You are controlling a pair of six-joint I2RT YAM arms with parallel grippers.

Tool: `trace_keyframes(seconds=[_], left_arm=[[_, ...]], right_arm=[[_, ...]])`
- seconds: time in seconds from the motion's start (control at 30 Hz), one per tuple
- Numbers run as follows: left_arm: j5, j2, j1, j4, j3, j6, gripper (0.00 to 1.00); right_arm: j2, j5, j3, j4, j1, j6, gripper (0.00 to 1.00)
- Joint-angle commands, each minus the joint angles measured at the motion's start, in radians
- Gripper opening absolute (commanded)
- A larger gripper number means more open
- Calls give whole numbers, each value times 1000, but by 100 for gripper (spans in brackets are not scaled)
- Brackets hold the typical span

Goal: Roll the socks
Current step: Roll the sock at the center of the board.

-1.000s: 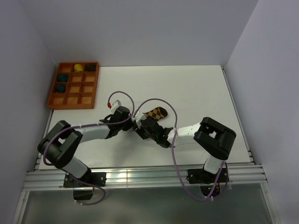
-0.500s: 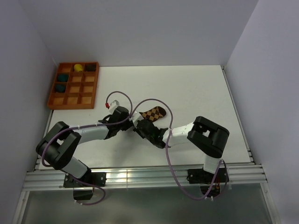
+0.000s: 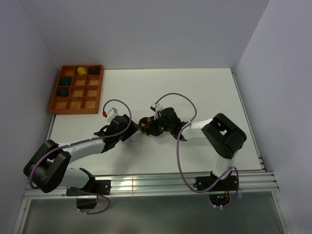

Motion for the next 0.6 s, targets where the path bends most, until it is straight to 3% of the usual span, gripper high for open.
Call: trace_keyframes(seconds=[0.0,0.2,0.57], left_arm=[[-21,-46,6,49,-25,-26,70],[23,0,6,108,-10,-12,72],[58,114,4,174,26,-12,71]], right_arm=[[52,-234,-30,-13,-72,135,0],[104,-391,-64,120,-163,298,0],[220,-480,-87,263,-221,488,0]])
